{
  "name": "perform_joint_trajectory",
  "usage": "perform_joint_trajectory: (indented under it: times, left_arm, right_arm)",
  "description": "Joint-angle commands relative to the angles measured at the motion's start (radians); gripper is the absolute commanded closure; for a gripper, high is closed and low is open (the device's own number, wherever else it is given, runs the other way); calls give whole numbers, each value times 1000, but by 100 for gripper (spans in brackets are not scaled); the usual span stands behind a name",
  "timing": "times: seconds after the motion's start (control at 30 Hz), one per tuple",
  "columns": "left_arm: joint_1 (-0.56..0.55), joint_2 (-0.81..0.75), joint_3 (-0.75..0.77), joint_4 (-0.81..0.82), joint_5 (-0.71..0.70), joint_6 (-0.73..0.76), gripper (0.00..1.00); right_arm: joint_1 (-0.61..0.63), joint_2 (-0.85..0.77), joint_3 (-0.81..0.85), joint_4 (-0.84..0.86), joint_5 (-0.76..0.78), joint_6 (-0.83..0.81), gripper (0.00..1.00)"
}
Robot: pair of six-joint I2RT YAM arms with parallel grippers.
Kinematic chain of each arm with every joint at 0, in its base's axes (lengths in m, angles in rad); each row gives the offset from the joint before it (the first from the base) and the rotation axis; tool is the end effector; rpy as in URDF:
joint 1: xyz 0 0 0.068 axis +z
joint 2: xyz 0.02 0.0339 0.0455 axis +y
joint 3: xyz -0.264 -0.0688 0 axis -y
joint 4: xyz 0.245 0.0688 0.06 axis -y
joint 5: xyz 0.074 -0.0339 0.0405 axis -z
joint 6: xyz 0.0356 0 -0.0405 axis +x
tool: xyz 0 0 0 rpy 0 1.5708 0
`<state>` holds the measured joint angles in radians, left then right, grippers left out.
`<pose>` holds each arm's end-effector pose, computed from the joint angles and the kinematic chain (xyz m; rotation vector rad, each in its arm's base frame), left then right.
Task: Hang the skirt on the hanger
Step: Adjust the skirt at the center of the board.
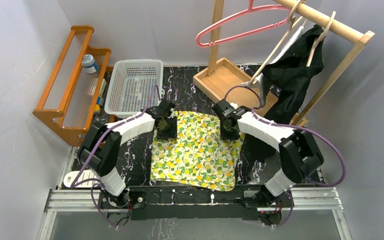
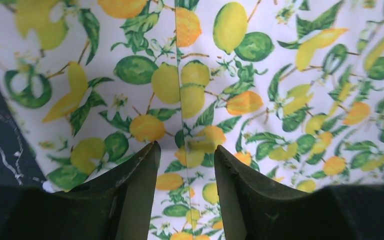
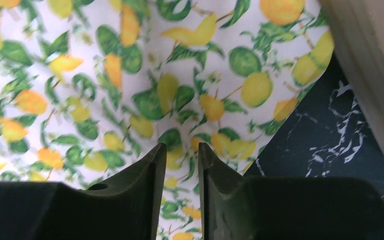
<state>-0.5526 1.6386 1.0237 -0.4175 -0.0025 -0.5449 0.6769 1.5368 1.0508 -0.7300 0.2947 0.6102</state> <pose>0.2799 -0.1725 0.1905 0.0093 2.6555 -0.3793 0.2351 0.1756 0.2146 -0.0181 2.6847 -0.0300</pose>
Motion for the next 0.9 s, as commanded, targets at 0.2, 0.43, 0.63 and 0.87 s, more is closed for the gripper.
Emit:
perform_joint_trajectory:
  times: [0.2,0.43,0.63,0.87]
  left_arm:
    - [-13,191,73,-66,-181,160,60]
    - [4,245,109,-97,-267,242,64]
    - [5,251,160,-90,-263,268,64]
    - [9,249,164,-82,-292,322,64]
  right_arm:
    - [-66,112,47,36,161,-23,64]
    - [-80,106,14,45,167,-45,58]
    - [-81,157,-40,31,242,-79,58]
    - [-88,198,-41,-39,324,-11,59]
